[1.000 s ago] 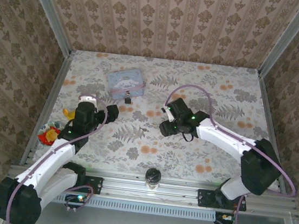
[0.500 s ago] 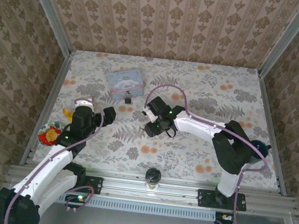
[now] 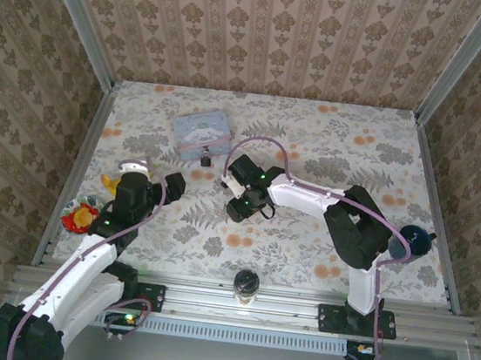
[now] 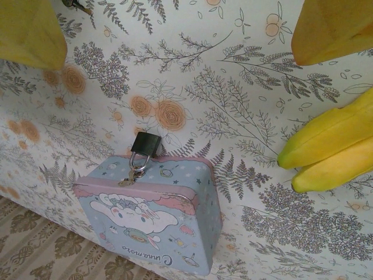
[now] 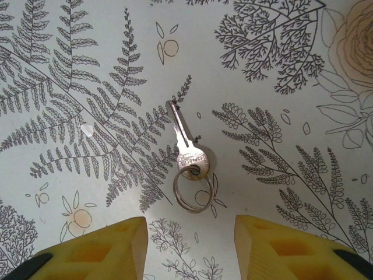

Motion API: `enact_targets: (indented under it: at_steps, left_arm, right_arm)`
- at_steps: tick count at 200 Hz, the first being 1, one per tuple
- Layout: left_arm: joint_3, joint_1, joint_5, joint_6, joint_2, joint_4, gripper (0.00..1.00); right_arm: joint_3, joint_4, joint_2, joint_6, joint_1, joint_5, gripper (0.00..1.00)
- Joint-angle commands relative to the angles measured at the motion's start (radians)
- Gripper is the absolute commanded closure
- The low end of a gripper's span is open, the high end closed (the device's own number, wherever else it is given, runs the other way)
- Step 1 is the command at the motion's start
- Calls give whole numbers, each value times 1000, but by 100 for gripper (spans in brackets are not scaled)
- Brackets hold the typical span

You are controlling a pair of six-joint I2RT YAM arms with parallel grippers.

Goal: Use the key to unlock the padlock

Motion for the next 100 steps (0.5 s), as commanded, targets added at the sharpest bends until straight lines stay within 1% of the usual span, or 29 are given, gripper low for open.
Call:
enact_targets:
  at_steps: [1, 100]
  left_arm:
    - [-11, 1, -7, -18, -12, -9, 0]
    - [-17, 3, -3, -23, -14, -5, 0]
  right_arm:
    - [33, -48, 23, -24, 10, -24, 55]
    - [95, -64, 98, -41, 19, -36, 55]
